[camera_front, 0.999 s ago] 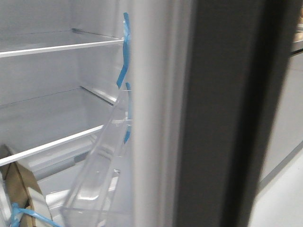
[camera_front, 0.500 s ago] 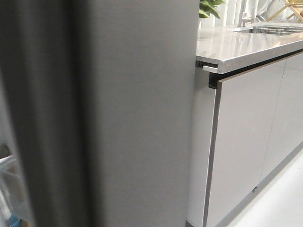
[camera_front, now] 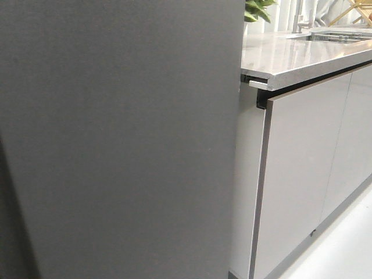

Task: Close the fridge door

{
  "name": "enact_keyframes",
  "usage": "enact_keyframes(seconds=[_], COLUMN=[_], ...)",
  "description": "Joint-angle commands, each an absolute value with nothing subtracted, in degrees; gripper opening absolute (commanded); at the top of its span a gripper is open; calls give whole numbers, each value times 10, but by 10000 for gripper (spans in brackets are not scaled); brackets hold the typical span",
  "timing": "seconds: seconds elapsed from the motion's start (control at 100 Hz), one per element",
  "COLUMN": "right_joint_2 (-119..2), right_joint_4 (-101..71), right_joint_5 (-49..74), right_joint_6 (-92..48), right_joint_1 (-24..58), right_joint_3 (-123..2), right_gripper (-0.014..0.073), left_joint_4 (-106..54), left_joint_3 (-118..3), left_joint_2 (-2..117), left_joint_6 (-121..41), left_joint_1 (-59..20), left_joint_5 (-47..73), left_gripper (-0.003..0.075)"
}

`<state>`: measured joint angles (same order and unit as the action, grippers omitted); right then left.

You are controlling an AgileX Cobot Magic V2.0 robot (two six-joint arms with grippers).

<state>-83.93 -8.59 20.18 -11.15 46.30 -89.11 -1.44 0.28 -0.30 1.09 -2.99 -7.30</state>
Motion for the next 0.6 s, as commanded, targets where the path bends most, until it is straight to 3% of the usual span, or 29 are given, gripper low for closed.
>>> enact_keyframes(seconds=[0.0,0.59], right_joint_2=[-844,-977], right_joint_4=[-89,-89], right_joint_5=[151,152], right_joint_6=[-120,-124], right_joint_1=[457,430], right_joint_3=[-936,-1066], right_gripper=[-44,-44], left_joint_4=[-17,-17], left_joint_3=[23,23], left_joint_2=[-9,-9], left_joint_6=[13,13], left_joint_1=[-28,-28], left_joint_5=[-115,-115], left_gripper=[-20,-20])
